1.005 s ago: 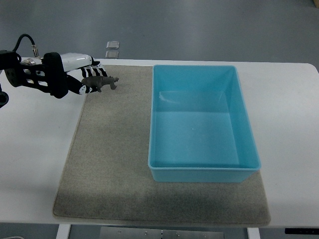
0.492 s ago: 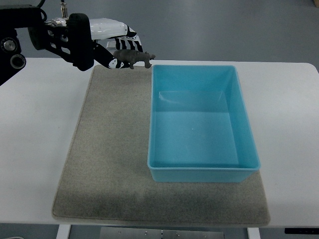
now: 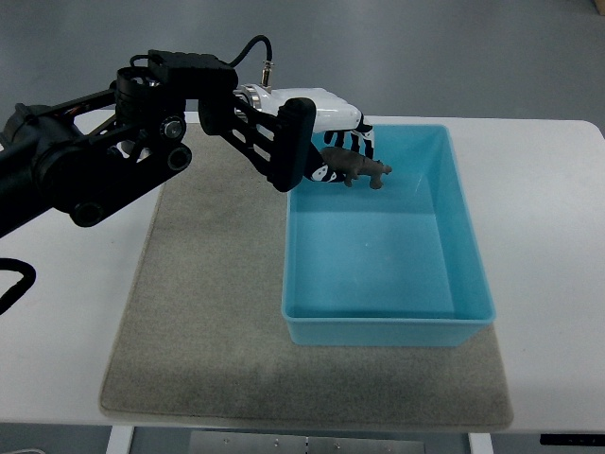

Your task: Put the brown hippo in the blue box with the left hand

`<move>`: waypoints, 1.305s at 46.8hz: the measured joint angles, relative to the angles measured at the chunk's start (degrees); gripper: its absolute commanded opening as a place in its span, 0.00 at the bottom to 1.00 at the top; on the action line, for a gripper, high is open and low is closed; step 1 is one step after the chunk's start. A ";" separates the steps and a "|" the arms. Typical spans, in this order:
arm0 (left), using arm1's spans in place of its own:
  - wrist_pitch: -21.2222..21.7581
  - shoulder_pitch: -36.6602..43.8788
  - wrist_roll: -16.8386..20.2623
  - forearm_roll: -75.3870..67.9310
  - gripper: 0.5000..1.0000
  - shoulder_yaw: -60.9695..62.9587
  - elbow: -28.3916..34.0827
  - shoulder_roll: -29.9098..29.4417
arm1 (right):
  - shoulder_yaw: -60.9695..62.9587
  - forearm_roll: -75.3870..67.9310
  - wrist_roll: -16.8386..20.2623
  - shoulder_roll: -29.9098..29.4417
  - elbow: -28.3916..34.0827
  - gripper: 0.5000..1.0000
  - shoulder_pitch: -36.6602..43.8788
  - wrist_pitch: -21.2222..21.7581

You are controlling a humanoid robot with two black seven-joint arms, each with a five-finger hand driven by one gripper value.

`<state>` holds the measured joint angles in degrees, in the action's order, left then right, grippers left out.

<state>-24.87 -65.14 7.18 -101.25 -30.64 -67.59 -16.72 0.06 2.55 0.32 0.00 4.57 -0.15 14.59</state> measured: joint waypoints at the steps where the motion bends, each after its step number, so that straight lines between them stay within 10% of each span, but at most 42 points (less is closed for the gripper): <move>1: 0.09 0.08 -0.04 -0.01 0.00 0.14 0.37 0.57 | 0.00 0.00 0.01 0.00 0.00 0.87 0.01 0.00; 16: 1.34 1.69 -3.01 -0.09 0.00 2.90 3.22 4.93 | 0.02 0.00 -0.02 0.00 0.00 0.87 0.00 0.00; 24: 1.82 2.35 -3.06 0.07 0.50 3.12 3.35 5.02 | -0.02 0.00 -0.04 0.00 0.00 0.87 -0.01 0.00; 38: 1.93 2.45 -3.01 1.06 0.90 2.64 2.78 4.94 | 0.00 0.00 -0.01 0.00 0.00 0.87 0.00 0.00; 61: 1.17 0.72 -2.97 9.77 0.93 -6.25 1.53 -0.79 | 0.01 0.00 -0.01 0.00 0.00 0.87 -0.02 0.00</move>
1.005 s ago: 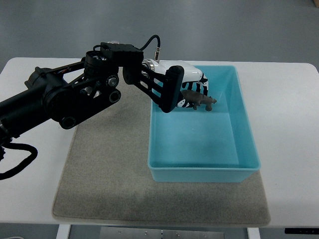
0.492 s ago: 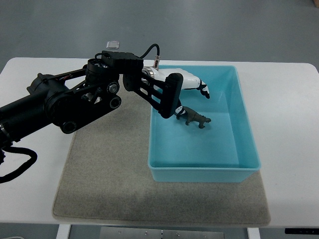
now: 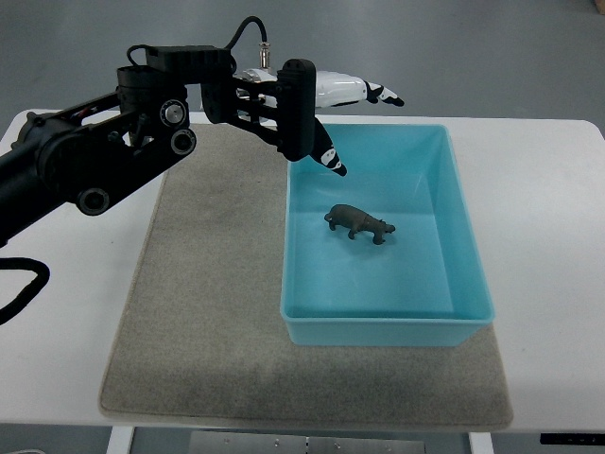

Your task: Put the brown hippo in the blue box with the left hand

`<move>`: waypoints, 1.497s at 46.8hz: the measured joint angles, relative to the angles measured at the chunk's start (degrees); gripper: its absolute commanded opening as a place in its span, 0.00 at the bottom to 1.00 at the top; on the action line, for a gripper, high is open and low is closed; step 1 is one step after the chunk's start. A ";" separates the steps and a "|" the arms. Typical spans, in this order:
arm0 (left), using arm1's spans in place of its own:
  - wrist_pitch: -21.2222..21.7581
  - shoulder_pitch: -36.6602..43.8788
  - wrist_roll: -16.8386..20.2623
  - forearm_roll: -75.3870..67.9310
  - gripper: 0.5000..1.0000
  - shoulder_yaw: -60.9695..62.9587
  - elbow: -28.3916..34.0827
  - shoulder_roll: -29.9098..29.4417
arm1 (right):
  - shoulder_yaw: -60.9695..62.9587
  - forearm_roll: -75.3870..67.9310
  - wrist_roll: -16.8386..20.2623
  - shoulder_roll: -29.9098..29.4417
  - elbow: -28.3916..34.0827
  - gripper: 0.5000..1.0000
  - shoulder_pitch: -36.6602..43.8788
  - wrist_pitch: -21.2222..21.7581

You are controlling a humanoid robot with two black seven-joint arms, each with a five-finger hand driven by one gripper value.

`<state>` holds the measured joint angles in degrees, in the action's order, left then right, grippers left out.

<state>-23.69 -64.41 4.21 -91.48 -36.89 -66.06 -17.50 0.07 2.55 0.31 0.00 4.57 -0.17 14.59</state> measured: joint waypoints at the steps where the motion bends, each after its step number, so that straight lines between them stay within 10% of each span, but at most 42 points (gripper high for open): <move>1: -0.01 -0.01 0.00 0.77 0.93 -0.38 0.01 -0.57 | 0.01 0.00 -0.01 0.00 0.00 0.87 0.03 0.00; 27: -1.74 3.11 -0.17 52.11 0.93 -5.70 9.42 -16.12 | -0.03 0.00 0.01 0.00 0.00 0.87 0.04 0.00; 70: -9.59 17.72 -12.65 97.50 1.00 -5.76 21.78 -16.84 | -0.01 0.00 0.00 0.00 0.00 0.87 0.02 0.00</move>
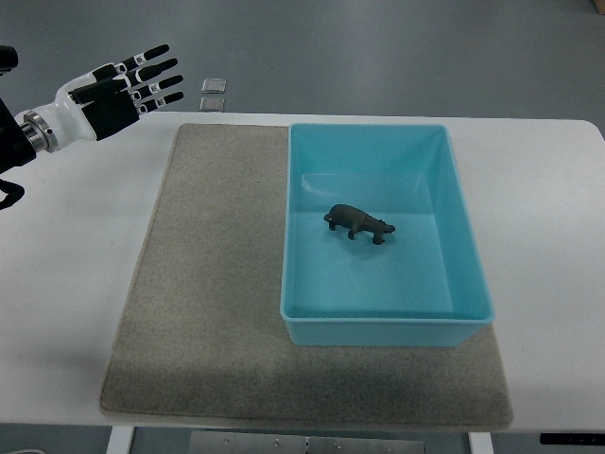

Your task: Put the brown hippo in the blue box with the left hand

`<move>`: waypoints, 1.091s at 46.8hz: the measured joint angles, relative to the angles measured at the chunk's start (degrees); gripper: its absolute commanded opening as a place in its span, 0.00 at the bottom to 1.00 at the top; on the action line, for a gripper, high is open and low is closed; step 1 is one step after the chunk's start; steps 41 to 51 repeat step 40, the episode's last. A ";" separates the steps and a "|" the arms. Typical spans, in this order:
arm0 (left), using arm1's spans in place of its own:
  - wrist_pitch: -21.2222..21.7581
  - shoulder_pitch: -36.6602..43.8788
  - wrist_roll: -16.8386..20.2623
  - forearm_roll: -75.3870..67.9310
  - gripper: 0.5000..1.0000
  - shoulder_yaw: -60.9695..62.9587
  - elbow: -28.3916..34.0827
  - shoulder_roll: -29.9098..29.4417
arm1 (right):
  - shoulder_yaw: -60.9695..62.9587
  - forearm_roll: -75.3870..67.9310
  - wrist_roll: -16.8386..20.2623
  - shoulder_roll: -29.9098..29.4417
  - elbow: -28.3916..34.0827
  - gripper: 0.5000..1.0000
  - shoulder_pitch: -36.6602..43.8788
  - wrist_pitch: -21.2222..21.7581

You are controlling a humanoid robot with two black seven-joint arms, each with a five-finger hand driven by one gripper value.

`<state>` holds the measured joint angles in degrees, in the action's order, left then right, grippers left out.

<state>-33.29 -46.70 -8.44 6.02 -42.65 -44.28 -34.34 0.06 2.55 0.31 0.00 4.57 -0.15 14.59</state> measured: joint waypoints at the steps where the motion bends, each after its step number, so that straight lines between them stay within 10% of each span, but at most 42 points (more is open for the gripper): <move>1: -0.18 0.00 0.00 0.44 1.00 -0.04 0.23 0.02 | 0.01 0.00 0.00 0.00 0.00 0.87 0.03 0.00; 51: -0.90 -0.03 0.00 2.86 1.00 0.03 1.62 0.42 | 0.12 0.27 -0.49 0.00 0.62 0.87 -0.38 0.59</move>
